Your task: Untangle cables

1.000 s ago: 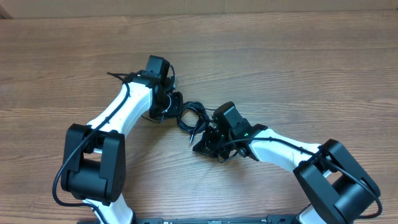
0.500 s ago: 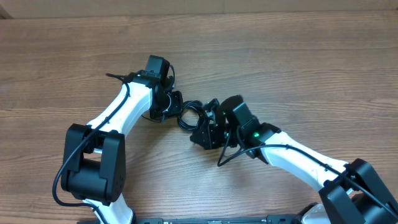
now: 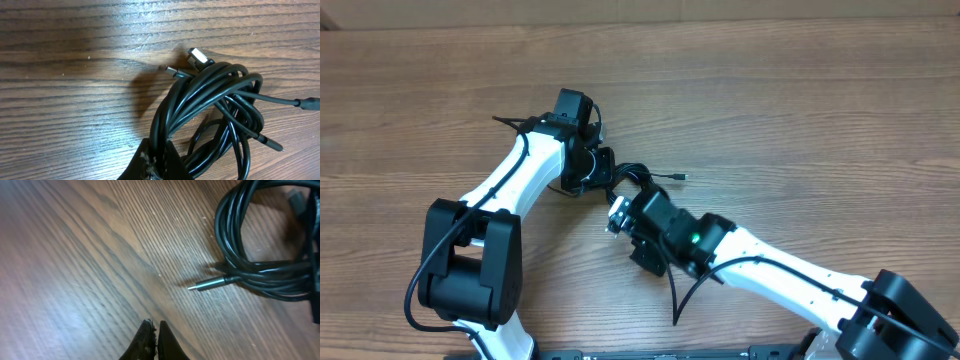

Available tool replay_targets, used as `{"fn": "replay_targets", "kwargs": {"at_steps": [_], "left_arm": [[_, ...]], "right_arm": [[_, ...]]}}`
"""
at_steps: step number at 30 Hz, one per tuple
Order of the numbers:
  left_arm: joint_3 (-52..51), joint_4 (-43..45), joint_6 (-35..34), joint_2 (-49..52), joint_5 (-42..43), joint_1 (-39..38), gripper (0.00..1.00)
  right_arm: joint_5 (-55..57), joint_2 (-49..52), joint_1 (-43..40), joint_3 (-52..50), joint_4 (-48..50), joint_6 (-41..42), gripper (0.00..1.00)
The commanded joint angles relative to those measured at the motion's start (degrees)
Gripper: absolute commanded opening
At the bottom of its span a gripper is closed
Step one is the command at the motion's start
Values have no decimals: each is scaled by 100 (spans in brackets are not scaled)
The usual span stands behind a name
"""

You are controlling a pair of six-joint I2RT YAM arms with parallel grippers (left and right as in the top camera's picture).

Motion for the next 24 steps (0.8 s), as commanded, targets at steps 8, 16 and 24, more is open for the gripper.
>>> {"fn": "replay_targets", "kwargs": {"at_steps": [8, 16, 24], "left_arm": [[-7, 4, 109, 33, 122, -7, 4], [-7, 0, 109, 31, 122, -7, 4], [-7, 0, 109, 33, 122, -11, 4]], "right_arm": [[1095, 501, 415, 96, 179, -798, 4], [1805, 1008, 1060, 96, 468, -1008, 4], [2055, 1174, 734, 96, 866, -992, 4]]}}
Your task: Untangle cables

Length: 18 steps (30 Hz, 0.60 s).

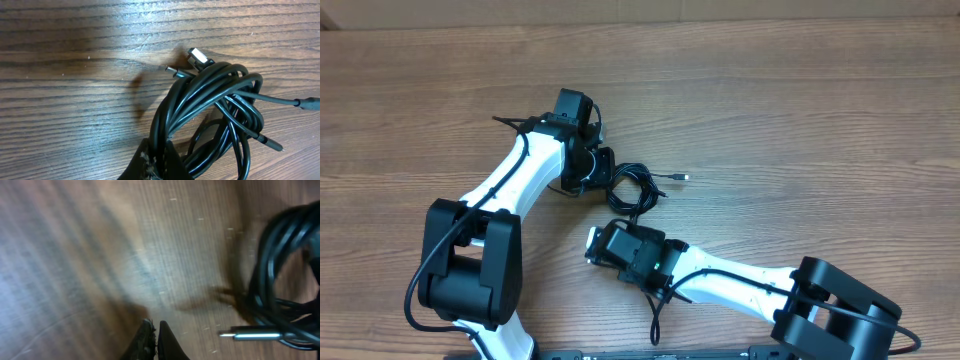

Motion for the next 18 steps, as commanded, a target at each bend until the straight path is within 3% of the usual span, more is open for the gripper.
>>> {"fn": "replay_targets", "kwargs": {"at_steps": [1, 3, 6, 12, 18], "left_arm": [[-7, 0, 109, 31, 120, -11, 4], [-7, -2, 111, 33, 120, -11, 4], [-7, 2, 111, 33, 120, -11, 4], [-7, 2, 111, 33, 105, -11, 4], [-7, 4, 111, 33, 79, -9, 4]], "right_arm": [[317, 125, -264, 96, 190, 22, 4], [448, 136, -463, 96, 356, 142, 4], [763, 131, -984, 109, 848, 1434, 4], [470, -125, -1410, 133, 935, 1604, 4], [472, -1274, -1639, 142, 898, 2435, 4]]}}
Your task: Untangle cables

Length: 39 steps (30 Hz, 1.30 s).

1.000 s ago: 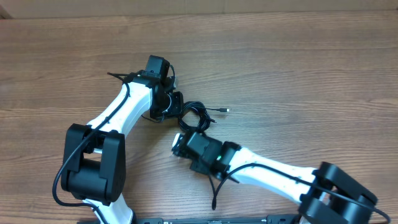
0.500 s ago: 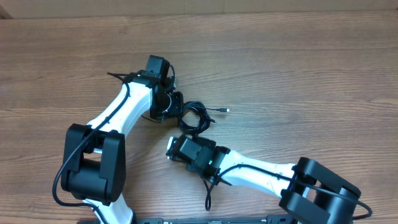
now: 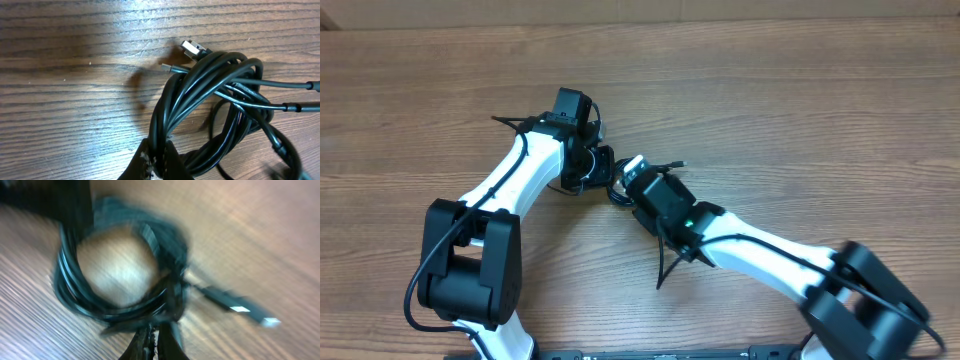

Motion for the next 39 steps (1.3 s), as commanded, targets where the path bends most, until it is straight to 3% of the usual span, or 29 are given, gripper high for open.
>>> {"fn": "replay_targets", "kwargs": {"at_steps": [1, 5, 8, 12, 19, 26, 39], "left_arm": [[-9, -63, 116, 33, 63, -9, 4], [-9, -57, 114, 33, 63, -11, 4], [-9, -55, 116, 31, 63, -11, 4], [-9, -44, 116, 33, 63, -11, 4], [-9, -48, 116, 33, 63, -11, 4], [-9, -46, 114, 33, 63, -11, 4], [-9, -46, 114, 33, 63, -9, 4]], "right_arm": [[74, -885, -284, 140, 85, 789, 4], [-1115, -1154, -538, 140, 125, 997, 4], [-1545, -1038, -579, 136, -48, 1945, 4], [-1637, -809, -575, 136, -94, 2592, 4], [-1886, -208, -575, 136, -144, 2745, 4], [-1888, -177, -575, 136, -855, 3176, 4], [-1886, 2, -586, 131, -1067, 3506, 4]]}}
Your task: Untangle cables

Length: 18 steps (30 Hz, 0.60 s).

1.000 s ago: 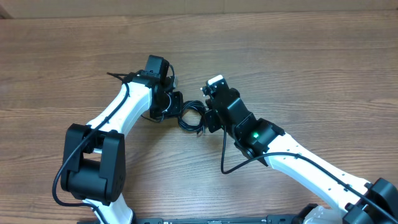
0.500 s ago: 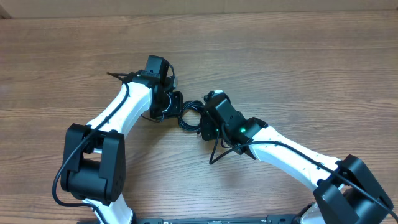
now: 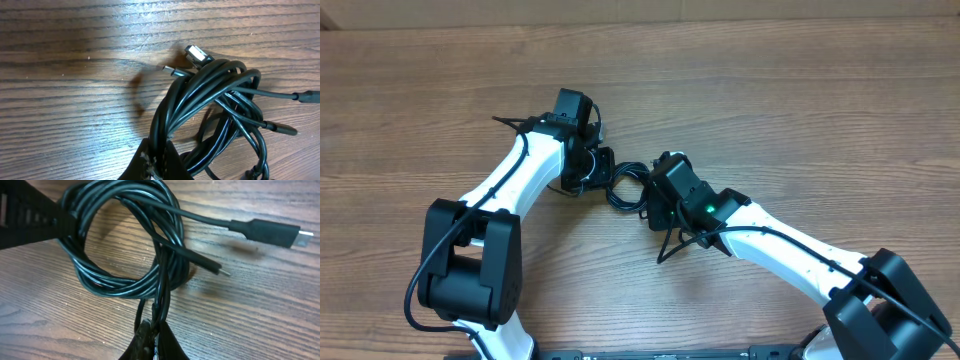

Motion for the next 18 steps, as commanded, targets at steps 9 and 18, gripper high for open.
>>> {"fn": "replay_targets", "kwargs": {"at_steps": [9, 18], "left_arm": [[-9, 20, 105, 33, 42, -4, 4], [-9, -24, 103, 33, -48, 109, 4]], "right_arm": [[-164, 494, -190, 81, -22, 986, 4], [-315, 841, -190, 81, 17, 1709, 4]]}}
